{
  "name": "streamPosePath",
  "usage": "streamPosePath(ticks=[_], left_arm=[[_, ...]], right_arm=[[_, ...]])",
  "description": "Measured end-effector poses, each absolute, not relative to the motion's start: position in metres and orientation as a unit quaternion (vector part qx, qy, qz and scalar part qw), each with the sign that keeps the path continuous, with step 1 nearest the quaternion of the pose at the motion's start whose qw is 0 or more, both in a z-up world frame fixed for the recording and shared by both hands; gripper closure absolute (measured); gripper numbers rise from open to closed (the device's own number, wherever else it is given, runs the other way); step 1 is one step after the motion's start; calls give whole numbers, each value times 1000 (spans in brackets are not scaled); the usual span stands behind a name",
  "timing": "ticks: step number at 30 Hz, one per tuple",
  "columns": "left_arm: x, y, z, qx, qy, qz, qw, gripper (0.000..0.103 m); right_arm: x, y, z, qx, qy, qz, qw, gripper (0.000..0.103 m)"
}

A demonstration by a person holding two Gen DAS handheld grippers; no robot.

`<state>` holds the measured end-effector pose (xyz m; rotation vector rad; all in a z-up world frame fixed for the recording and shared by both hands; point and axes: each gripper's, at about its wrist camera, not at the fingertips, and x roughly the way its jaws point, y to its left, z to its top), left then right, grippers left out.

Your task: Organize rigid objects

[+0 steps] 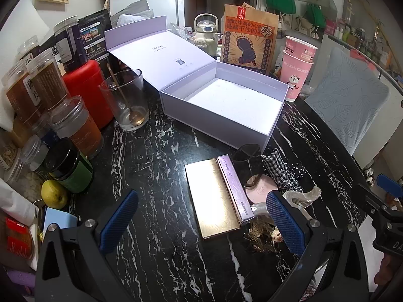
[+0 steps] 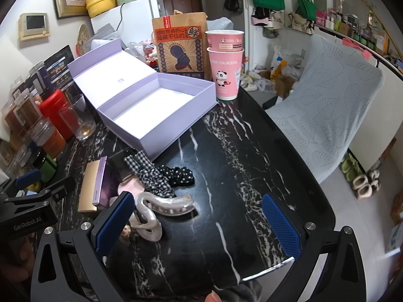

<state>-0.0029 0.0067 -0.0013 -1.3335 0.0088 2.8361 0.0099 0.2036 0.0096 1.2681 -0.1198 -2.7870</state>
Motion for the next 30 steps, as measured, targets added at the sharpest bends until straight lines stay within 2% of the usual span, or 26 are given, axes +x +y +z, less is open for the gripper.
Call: streamPosePath(ticks=[30], left_arm=[[-3, 2, 2, -427, 5, 904, 5, 0]], right_arm=[[10, 203, 12, 409, -33, -911, 35, 0]])
